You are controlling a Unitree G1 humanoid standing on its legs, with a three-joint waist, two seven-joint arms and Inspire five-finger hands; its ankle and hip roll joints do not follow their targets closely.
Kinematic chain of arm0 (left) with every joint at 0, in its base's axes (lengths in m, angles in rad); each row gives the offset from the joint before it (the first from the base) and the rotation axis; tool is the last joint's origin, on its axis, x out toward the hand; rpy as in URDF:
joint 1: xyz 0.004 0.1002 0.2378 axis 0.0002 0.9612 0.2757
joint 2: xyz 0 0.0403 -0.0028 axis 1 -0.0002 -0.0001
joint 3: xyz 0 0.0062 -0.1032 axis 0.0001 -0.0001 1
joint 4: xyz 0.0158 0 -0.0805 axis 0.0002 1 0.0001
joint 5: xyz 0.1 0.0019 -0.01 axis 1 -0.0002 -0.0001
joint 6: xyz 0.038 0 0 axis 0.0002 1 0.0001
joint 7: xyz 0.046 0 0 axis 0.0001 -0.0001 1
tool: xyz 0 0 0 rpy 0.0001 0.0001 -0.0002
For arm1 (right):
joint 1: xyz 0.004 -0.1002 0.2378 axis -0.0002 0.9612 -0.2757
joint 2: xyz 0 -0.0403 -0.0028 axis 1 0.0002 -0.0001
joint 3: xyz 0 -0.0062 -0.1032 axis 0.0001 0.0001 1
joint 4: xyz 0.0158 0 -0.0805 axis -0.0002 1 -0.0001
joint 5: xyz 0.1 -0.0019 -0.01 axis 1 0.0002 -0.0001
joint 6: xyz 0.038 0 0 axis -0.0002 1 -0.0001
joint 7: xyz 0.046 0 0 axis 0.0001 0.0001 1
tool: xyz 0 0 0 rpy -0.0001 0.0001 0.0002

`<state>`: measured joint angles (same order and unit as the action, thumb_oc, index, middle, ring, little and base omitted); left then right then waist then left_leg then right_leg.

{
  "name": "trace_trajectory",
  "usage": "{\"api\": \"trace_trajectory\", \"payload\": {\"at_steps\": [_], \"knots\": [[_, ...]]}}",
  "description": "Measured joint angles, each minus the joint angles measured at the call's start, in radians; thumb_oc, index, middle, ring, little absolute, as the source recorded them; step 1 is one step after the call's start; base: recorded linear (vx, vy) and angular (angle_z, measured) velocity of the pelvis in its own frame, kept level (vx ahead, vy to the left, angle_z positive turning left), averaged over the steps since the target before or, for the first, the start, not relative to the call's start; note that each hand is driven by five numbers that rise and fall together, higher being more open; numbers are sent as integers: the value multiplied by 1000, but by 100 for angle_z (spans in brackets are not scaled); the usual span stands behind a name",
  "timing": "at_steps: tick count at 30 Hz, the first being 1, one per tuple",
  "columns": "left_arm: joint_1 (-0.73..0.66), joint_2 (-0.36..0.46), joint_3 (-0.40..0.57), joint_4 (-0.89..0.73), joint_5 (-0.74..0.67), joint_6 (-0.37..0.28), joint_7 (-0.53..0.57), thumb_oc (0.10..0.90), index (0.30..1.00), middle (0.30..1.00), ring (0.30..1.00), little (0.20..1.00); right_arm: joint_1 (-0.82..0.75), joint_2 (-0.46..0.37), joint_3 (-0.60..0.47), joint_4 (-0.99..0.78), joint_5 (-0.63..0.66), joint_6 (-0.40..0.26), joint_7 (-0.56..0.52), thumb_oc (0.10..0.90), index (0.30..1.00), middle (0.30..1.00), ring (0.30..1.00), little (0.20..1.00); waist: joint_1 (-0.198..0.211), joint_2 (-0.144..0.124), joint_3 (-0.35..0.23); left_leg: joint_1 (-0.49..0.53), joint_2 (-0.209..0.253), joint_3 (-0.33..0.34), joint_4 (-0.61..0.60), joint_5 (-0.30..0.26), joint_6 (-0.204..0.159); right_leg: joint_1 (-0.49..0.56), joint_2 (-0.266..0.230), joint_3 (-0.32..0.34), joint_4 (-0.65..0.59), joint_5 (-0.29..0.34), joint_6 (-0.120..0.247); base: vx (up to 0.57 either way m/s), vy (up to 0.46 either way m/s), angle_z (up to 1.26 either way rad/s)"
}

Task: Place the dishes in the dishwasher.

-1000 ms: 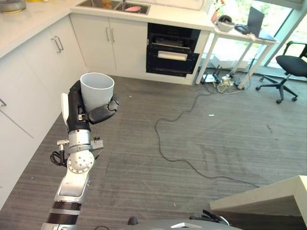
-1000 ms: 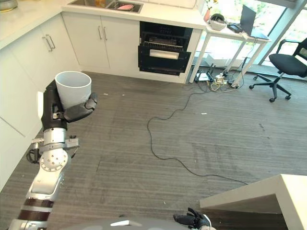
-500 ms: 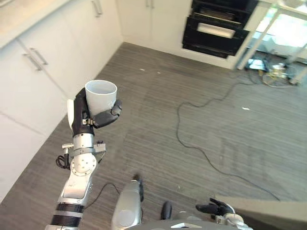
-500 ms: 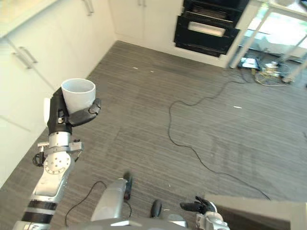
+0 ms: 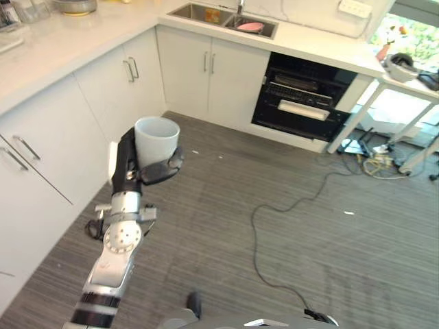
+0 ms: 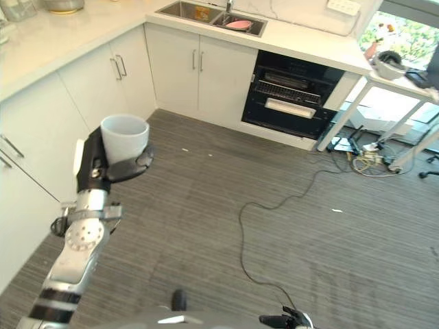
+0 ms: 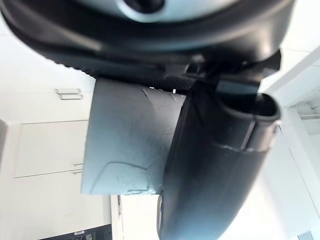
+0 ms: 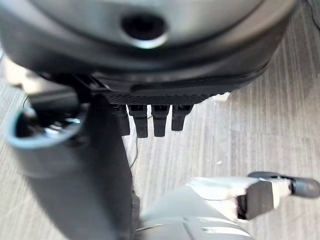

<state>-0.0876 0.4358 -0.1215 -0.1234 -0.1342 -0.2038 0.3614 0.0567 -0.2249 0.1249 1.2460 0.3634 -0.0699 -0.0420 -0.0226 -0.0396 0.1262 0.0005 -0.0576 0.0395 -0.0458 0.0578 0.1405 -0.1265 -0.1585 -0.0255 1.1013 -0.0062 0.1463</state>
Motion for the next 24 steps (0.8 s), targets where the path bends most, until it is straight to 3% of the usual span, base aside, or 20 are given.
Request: {"api": "trace_trajectory", "payload": {"at_steps": [1,2,3,4,5,6,8,9,10,11,12,13,15,16,18,19,21,22,23,24], "knots": [[-27,-7,-14,2,12,-6,-1,400,300,300,300,300,-8,-19,-5,-42,-11,-2,-2,800,900,900,900,900,-11,49,33,27,30,-37,0,0,-1,-93,83,46,33,-71,-17,338,33,48],[-39,-4,-22,9,20,-6,-13,400,300,300,300,300,-19,-24,-2,-74,-19,-1,0,800,900,900,900,900,-12,69,51,57,46,-53,0,10,-16,-201,142,59,41,-138,-44,499,-31,25],[-40,-2,-26,25,25,-1,-24,400,300,300,300,300,-24,-21,25,-77,-19,-1,5,800,900,900,900,900,-35,57,57,92,32,-59,3,13,-36,-270,145,30,-22,-154,-61,528,-30,47],[-39,-6,-27,26,24,-1,-25,400,300,300,300,300,-17,-23,36,-92,-18,-1,15,800,900,900,900,900,-65,53,59,125,16,-96,14,-52,-71,-354,135,-33,-140,-163,-62,794,-157,87],[-49,-8,-27,19,24,-8,-24,400,300,300,300,300,-24,-28,55,-89,-18,-9,17,800,900,900,900,900,-79,63,66,136,22,-147,23,-142,-19,-380,127,-103,-361,-158,-51,696,-201,91],[-61,-4,-30,22,22,-6,-32,400,300,300,300,300,-30,-11,63,-70,-20,-7,16,800,900,900,900,900,-102,19,79,181,-5,-130,15,-150,-50,-392,103,-124,-542,-148,-45,857,-262,121],[-17,-17,-41,10,8,-4,-46,400,300,300,300,300,29,0,50,-73,-21,9,33,800,900,900,900,900,-133,19,47,257,32,-96,-41,-236,-140,-324,88,-316,-1020,-148,-38,380,-156,105],[-17,-17,-41,10,8,-4,-46,400,300,300,300,300,29,0,50,-73,-21,9,33,800,900,900,900,900,-133,19,47,257,32,-96,-41,-236,-140,-324,88,-316,-1020,-148,-38,378,-183,61],[0,2,-71,33,8,2,-57,400,300,300,300,300,40,30,48,48,-26,32,36,800,900,900,900,900,-98,2,40,362,36,-30,-18,-233,-135,-269,115,-353,-1021,-105,-120,388,-203,16],[41,4,-66,36,8,14,-65,400,300,300,300,300,54,34,47,125,-31,46,35,800,900,900,900,900,-75,-14,21,432,36,6,33,-250,-190,-213,138,-324,-996,34,-308,479,-277,12],[83,0,-50,43,8,22,-66,400,300,300,300,300,67,21,40,141,-32,45,35,800,900,900,900,900,-79,6,2,450,58,-5,111,-235,-221,-181,157,-284,-965,134,-324,308,-232,-14],[101,-8,-44,52,7,26,-76,400,300,300,300,300,83,11,22,138,-33,44,35,800,900,900,900,900,-77,18,-23,398,71,-18,259,-209,-251,-161,176,-251,-960,168,-302,281,-234,-24],[112,-18,-24,38,-6,25,-92,400,300,300,300,300,56,-3,3,117,-48,44,39,800,900,900,900,900,-60,16,-21,175,88,-21,681,-125,-297,-95,206,-214,-1014,129,-311,288,-245,-38],[105,-15,-16,33,-16,25,-103,400,300,300,300,300,29,-8,-6,93,-48,46,41,800,900,900,900,900,-58,-9,-7,63,86,-19,825,-120,-302,-42,212,-192,-1044,118,-314,289,-194,-49],[99,-3,-14,27,-32,25,-116,400,300,300,300,300,-21,-11,-5,56,-48,37,40,800,900,900,900,900,-49,-79,30,-92,75,-17,930,-124,-298,76,209,-137,-1092,89,-313,321,-42,-59],[94,-2,-20,25,-33,24,-119,400,300,300,300,300,-38,-12,-6,47,-44,25,35,800,900,900,900,900,-50,-96,39,-145,78,-3,910,-130,-294,115,208,-123,-1118,77,-298,248,42,-70],[87,-1,-30,26,-33,25,-132,400,300,300,300,300,-90,-28,-14,21,-12,2,19,800,900,900,900,900,-42,-114,52,-222,114,67,638,-131,-274,227,213,-67,-1198,66,-284,401,160,-81],[85,-2,-30,26,-33,25,-135,400,300,300,300,300,-104,-33,-15,15,-8,-2,16,800,900,900,900,900,-46,-109,56,-236,117,63,571,-108,-269,250,219,-68,-1198,54,-286,600,225,-101],[85,-4,-37,37,-33,26,-141,400,300,300,300,300,-116,-52,13,-2,-8,-5,10,800,900,900,900,900,-39,-74,43,-221,114,-10,272,-81,-243,297,238,-7,-1197,26,-242,351,125,-71],[85,-4,-37,37,-33,26,-141,400,300,300,300,300,-116,-52,13,-2,-8,-5,10,800,900,900,900,900,-39,-74,43,-221,114,-10,272,-81,-243,297,238,-7,-1197,26,-242,367,26,-105]]}}
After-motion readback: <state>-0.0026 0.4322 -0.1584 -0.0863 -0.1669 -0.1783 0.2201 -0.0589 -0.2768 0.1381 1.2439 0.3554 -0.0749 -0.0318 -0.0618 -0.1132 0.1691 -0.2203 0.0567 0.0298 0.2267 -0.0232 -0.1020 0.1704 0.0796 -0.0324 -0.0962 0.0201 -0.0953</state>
